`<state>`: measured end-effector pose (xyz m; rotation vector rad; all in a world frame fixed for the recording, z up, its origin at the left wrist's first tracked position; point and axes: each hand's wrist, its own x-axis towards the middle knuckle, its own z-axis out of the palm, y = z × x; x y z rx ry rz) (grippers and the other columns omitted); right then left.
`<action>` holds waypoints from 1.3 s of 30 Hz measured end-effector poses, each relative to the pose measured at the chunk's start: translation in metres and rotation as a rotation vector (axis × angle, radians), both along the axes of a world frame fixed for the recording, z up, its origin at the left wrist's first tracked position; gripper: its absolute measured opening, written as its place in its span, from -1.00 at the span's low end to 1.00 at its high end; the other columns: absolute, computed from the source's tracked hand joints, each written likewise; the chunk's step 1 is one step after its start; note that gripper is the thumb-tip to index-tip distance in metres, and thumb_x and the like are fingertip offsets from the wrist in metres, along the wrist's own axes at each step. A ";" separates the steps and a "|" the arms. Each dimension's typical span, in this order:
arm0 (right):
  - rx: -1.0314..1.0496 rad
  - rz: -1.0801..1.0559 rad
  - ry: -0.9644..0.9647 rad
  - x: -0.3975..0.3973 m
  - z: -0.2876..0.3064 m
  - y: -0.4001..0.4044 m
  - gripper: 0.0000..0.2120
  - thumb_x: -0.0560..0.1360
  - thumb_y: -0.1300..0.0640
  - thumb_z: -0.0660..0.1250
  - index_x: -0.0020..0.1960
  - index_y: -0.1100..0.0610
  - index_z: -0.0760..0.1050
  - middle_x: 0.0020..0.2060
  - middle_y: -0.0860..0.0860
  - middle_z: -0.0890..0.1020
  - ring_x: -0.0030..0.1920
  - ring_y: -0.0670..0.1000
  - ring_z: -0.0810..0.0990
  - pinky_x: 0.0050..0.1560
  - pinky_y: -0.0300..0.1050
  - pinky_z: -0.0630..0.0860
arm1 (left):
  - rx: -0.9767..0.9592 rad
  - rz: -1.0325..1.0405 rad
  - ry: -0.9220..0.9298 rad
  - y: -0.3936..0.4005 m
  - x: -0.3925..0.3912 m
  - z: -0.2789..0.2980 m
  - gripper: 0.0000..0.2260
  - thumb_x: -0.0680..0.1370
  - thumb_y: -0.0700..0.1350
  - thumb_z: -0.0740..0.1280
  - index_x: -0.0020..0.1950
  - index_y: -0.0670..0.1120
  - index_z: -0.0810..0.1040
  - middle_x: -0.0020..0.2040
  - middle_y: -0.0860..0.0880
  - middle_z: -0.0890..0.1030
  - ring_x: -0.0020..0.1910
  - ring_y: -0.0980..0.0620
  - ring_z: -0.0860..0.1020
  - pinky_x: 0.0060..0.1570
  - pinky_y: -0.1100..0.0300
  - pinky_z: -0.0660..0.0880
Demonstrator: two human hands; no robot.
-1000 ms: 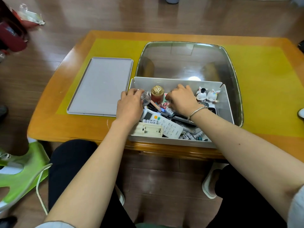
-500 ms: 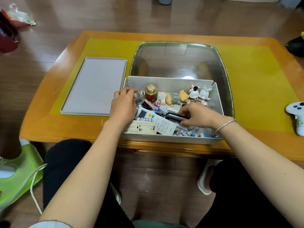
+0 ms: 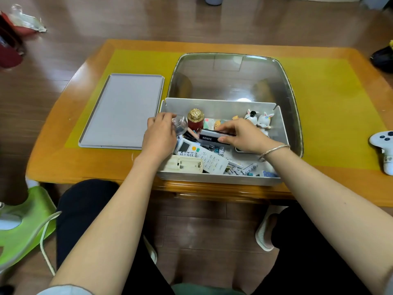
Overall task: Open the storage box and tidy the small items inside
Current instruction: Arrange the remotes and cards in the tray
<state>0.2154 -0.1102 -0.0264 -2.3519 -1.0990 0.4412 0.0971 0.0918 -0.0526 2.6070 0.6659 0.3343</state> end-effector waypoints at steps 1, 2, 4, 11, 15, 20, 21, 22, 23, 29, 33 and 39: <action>0.046 -0.023 0.018 -0.004 0.000 0.008 -0.72 0.44 0.15 0.44 0.15 0.11 0.60 0.00 0.03 0.68 0.01 -0.01 0.62 0.14 -0.11 0.50 | 0.003 -0.003 0.002 0.000 0.000 0.000 -0.67 0.61 -0.20 0.17 0.38 -0.07 0.37 0.36 -0.08 0.41 0.34 -0.12 0.29 0.20 -0.02 0.41; 0.076 -0.043 0.030 -0.007 0.001 0.014 -0.70 0.43 0.16 0.46 0.15 0.09 0.60 0.00 0.02 0.67 0.01 -0.03 0.62 0.16 -0.09 0.51 | 0.006 -0.007 0.006 0.000 0.000 0.000 -0.67 0.61 -0.20 0.17 0.38 -0.07 0.37 0.36 -0.08 0.41 0.34 -0.11 0.29 0.20 -0.01 0.40; 0.096 -0.056 0.044 -0.007 0.005 0.021 -0.67 0.42 0.17 0.46 0.17 0.08 0.58 0.00 0.00 0.66 -0.01 -0.08 0.60 0.16 -0.10 0.52 | 0.008 -0.003 0.012 0.000 0.000 0.000 -0.68 0.61 -0.19 0.17 0.37 -0.07 0.38 0.36 -0.08 0.42 0.33 -0.11 0.29 0.20 0.00 0.41; -0.324 0.040 -0.047 0.004 0.030 -0.035 -0.73 0.32 0.10 0.54 -0.03 0.17 0.62 -0.21 -0.01 0.64 -0.25 -0.06 0.57 -0.22 -0.40 0.41 | 0.006 -0.001 -0.005 0.002 0.000 -0.002 -0.68 0.60 -0.20 0.19 0.36 -0.07 0.39 0.35 -0.08 0.43 0.34 -0.11 0.30 0.21 -0.01 0.42; -0.824 0.079 0.026 -0.007 0.029 -0.053 -0.62 0.32 0.09 0.53 0.10 0.12 0.57 -0.10 0.00 0.60 -0.06 0.09 0.60 -0.04 -0.12 0.56 | 0.002 0.000 -0.008 0.001 0.000 -0.001 -0.70 0.61 -0.20 0.18 0.34 -0.07 0.41 0.34 -0.08 0.43 0.34 -0.11 0.30 0.19 -0.01 0.42; -0.958 0.106 -0.045 -0.014 0.015 -0.047 -0.60 0.39 0.18 0.43 0.21 0.19 0.51 0.12 0.14 0.58 0.09 0.13 0.57 -0.01 -0.13 0.51 | 0.002 -0.004 0.006 0.001 -0.001 0.001 -0.74 0.61 -0.20 0.16 0.30 -0.09 0.42 0.33 -0.08 0.43 0.32 -0.11 0.30 0.18 0.00 0.42; -0.936 0.115 -0.038 -0.015 0.013 -0.048 -0.64 0.41 0.17 0.41 0.19 0.19 0.53 0.11 0.15 0.59 0.08 0.14 0.57 -0.03 -0.14 0.49 | -0.003 -0.003 0.007 0.000 -0.001 0.001 -0.74 0.62 -0.20 0.16 0.30 -0.09 0.43 0.33 -0.07 0.44 0.32 -0.11 0.30 0.17 0.00 0.42; -0.899 0.122 -0.030 -0.015 0.010 -0.049 -0.69 0.43 0.16 0.37 0.16 0.19 0.56 0.08 0.14 0.60 0.06 0.13 0.57 -0.06 -0.16 0.47 | -0.008 -0.001 0.007 0.000 -0.001 0.002 -0.74 0.61 -0.20 0.16 0.30 -0.09 0.43 0.33 -0.07 0.44 0.32 -0.11 0.30 0.17 0.00 0.42; -0.845 0.126 -0.027 -0.015 0.007 -0.051 -0.75 0.44 0.17 0.35 0.11 0.18 0.59 0.03 0.12 0.62 0.02 0.12 0.58 -0.10 -0.18 0.45 | -0.010 0.001 0.007 0.000 -0.001 0.002 -0.74 0.61 -0.20 0.16 0.29 -0.09 0.43 0.33 -0.07 0.44 0.32 -0.11 0.30 0.17 0.00 0.42; -0.413 0.038 -0.004 -0.015 -0.009 -0.047 -0.88 0.43 0.26 0.36 -0.10 0.07 0.59 -0.18 -0.04 0.57 -0.27 0.05 0.64 -0.35 -0.16 0.55 | -0.032 0.007 0.003 0.001 0.000 0.002 -0.75 0.61 -0.21 0.16 0.28 -0.09 0.44 0.32 -0.06 0.44 0.32 -0.09 0.30 0.16 -0.02 0.43; -0.291 0.044 0.074 -0.016 -0.010 -0.037 -0.87 0.45 0.25 0.37 -0.09 0.05 0.61 -0.16 -0.01 0.56 -0.41 0.01 0.64 -0.51 -0.24 0.54 | -0.032 0.003 0.000 0.001 0.000 0.001 -0.75 0.61 -0.21 0.17 0.28 -0.08 0.45 0.32 -0.05 0.44 0.32 -0.08 0.30 0.17 0.01 0.43; 0.154 -0.165 0.144 -0.015 0.010 -0.019 -0.87 0.42 0.20 0.45 -0.07 0.01 0.60 -0.16 -0.02 0.62 -0.25 -0.08 0.62 -0.26 -0.17 0.60 | -0.027 0.010 0.000 0.001 0.000 0.001 -0.76 0.62 -0.19 0.17 0.26 -0.06 0.46 0.32 -0.04 0.44 0.32 -0.07 0.30 0.18 0.02 0.42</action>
